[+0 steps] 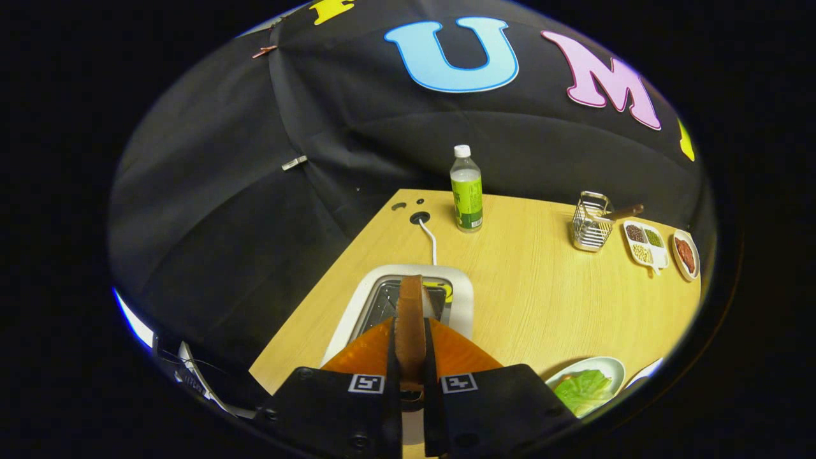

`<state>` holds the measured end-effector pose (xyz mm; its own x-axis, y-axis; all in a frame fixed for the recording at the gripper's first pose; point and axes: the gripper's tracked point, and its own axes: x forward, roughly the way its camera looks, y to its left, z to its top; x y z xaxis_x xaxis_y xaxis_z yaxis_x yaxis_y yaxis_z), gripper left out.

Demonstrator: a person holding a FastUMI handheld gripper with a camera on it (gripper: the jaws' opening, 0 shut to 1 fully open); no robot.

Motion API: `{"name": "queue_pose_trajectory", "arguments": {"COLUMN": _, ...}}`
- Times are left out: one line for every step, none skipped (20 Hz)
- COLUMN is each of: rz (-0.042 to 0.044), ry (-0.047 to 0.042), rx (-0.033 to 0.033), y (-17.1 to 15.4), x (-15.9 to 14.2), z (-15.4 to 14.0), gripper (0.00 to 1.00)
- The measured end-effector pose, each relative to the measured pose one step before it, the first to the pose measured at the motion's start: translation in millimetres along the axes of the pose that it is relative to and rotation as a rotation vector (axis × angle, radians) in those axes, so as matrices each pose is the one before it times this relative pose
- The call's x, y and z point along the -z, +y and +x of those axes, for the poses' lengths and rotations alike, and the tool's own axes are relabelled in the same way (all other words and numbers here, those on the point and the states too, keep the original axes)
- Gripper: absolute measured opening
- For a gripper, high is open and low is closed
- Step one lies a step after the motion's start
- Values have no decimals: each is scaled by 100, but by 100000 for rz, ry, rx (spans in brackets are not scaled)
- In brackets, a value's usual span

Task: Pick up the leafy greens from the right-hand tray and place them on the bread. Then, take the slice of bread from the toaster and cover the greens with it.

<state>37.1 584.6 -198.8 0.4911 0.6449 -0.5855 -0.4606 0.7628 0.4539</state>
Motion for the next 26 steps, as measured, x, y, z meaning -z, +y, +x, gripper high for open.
{"name": "queue_pose_trajectory", "arguments": {"rz": 263, "ry": -2445, "rx": -1096, "y": 82, "x": -899, "z": -987, "gripper": 18}}
{"name": "queue_pose_trajectory", "arguments": {"rz": 772, "ry": -2634, "rx": -1110, "y": 134, "x": -1137, "z": -991, "gripper": 17}}
{"name": "queue_pose_trajectory", "arguments": {"rz": 1351, "ry": -3040, "rx": -1443, "y": 190, "x": -1165, "z": -800, "gripper": 17}}
{"name": "queue_pose_trajectory", "arguments": {"rz": 2124, "ry": -3865, "rx": -1982, "y": 157, "x": -1598, "z": -1364, "gripper": 17}}
{"name": "queue_pose_trajectory", "arguments": {"rz": 1817, "ry": -2601, "rx": -1653, "y": 266, "x": -1271, "z": -1007, "gripper": 17}}
{"name": "queue_pose_trajectory", "arguments": {"rz": 1348, "ry": -2574, "rx": -1187, "y": 123, "x": -1248, "z": -1034, "gripper": 17}}
{"name": "queue_pose_trajectory", "arguments": {"rz": 535, "ry": -2601, "rx": -573, "y": -175, "x": -1341, "z": -1111, "gripper": 17}}
{"name": "queue_pose_trajectory", "arguments": {"rz": 433, "ry": -2658, "rx": -528, "y": -200, "x": -1373, "z": -1224, "gripper": 17}}
{"name": "queue_pose_trajectory", "arguments": {"rz": 695, "ry": -2249, "rx": -105, "y": -203, "x": -895, "z": -1006, "gripper": 17}}
{"name": "queue_pose_trajectory", "arguments": {"rz": 888, "ry": -1886, "rx": 216, "y": -528, "x": -926, "z": -1041, "gripper": 17}}
{"name": "queue_pose_trajectory", "arguments": {"rz": 1264, "ry": -1772, "rx": 747, "y": -794, "x": -722, "z": -1076, "gripper": 17}}
{"name": "queue_pose_trajectory", "arguments": {"rz": 1159, "ry": -1832, "rx": 1272, "y": -1041, "x": -678, "z": -1097, "gripper": 17}}
{"name": "queue_pose_trajectory", "arguments": {"rz": 844, "ry": -1651, "rx": 1775, "y": -1388, "x": -434, "z": -969, "gripper": 17}}
{"name": "queue_pose_trajectory", "arguments": {"rz": 546, "ry": -1229, "rx": 2660, "y": -1659, "x": -221, "z": -865, "gripper": 17}}
{"name": "queue_pose_trajectory", "arguments": {"rz": 835, "ry": -450, "rx": 2925, "y": -1861, "x": 173, "z": -706, "gripper": 17}}
{"name": "queue_pose_trajectory", "arguments": {"rz": 671, "ry": 159, "rx": 3131, "y": -2068, "x": 415, "z": -751, "gripper": 17}}
{"name": "queue_pose_trajectory", "arguments": {"rz": 697, "ry": 304, "rx": 3217, "y": -2068, "x": 609, "z": -636, "gripper": 17}}
{"name": "queue_pose_trajectory", "arguments": {"rz": 627, "ry": 729, "rx": 3777, "y": -2176, "x": 788, "z": -433, "gripper": 17}}
{"name": "queue_pose_trajectory", "arguments": {"rz": 650, "ry": 1065, "rx": 4158, "y": -2463, "x": 1082, "z": -401, "gripper": 17}}
{"name": "queue_pose_trajectory", "arguments": {"rz": 1338, "ry": 491, "rx": 3489, "y": -1954, "x": 967, "z": -204, "gripper": 17}}
{"name": "queue_pose_trajectory", "arguments": {"rz": 1696, "ry": 813, "rx": 2706, "y": -1746, "x": 1108, "z": -30, "gripper": 17}}
{"name": "queue_pose_trajectory", "arguments": {"rz": 2044, "ry": 1149, "rx": 2293, "y": -1409, "x": 1245, "z": 148, "gripper": 17}}
{"name": "queue_pose_trajectory", "arguments": {"rz": 2925, "ry": 1297, "rx": 1818, "y": -1309, "x": 1393, "z": 98, "gripper": 17}}
{"name": "queue_pose_trajectory", "arguments": {"rz": 2877, "ry": 1369, "rx": 1361, "y": -1012, "x": 1376, "z": 262, "gripper": 17}}
{"name": "queue_pose_trajectory", "arguments": {"rz": 2589, "ry": 1629, "rx": 1013, "y": -1033, "x": 1457, "z": 387, "gripper": 18}}
{"name": "queue_pose_trajectory", "arguments": {"rz": 1921, "ry": 1391, "rx": 951, "y": -675, "x": 1420, "z": 618, "gripper": 17}}
